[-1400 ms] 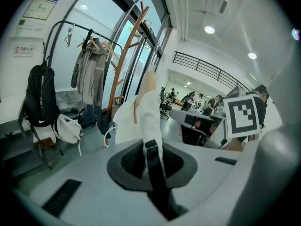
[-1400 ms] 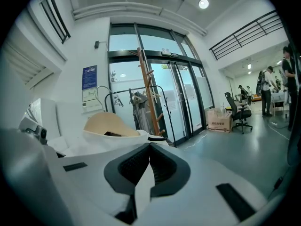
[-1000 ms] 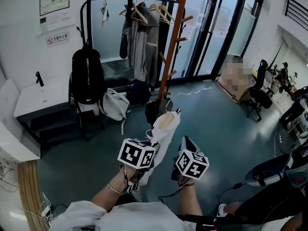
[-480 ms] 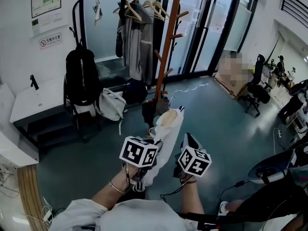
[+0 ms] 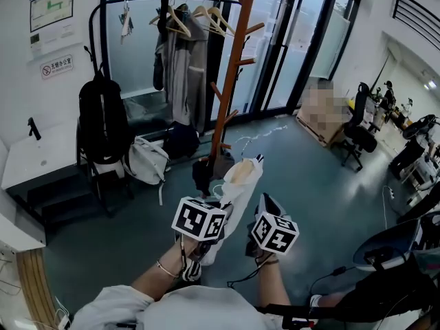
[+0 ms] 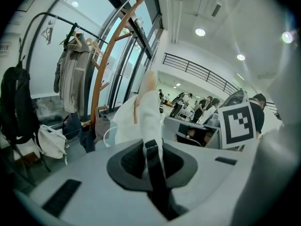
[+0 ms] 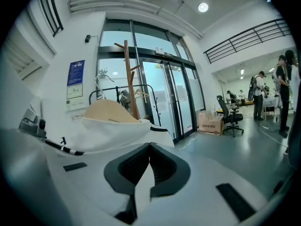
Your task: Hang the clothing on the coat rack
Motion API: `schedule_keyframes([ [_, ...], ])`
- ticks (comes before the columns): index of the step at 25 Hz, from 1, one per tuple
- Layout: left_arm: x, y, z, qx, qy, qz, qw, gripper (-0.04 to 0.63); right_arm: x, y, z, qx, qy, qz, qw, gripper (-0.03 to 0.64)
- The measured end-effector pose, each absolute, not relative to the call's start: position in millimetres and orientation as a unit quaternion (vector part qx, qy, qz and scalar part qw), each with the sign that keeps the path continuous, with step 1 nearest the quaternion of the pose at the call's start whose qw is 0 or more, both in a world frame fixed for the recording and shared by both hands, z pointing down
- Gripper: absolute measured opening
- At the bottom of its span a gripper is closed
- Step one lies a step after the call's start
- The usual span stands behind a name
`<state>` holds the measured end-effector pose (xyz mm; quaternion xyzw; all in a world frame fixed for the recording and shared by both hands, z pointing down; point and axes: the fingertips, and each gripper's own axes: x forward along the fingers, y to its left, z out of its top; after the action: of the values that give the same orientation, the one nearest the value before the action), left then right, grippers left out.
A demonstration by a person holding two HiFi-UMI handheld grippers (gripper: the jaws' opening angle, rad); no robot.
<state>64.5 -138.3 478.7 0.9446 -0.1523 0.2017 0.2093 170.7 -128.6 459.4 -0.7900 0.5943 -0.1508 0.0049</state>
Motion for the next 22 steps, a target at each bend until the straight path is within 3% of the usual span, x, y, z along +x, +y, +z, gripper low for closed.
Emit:
schedule_keyframes([
  [22, 97, -241, 477, 0.942, -0.139, 0.21, 0.224, 0.034, 200, -243, 454, -0.786, 0.598, -0.154, -0.018, 0.023],
])
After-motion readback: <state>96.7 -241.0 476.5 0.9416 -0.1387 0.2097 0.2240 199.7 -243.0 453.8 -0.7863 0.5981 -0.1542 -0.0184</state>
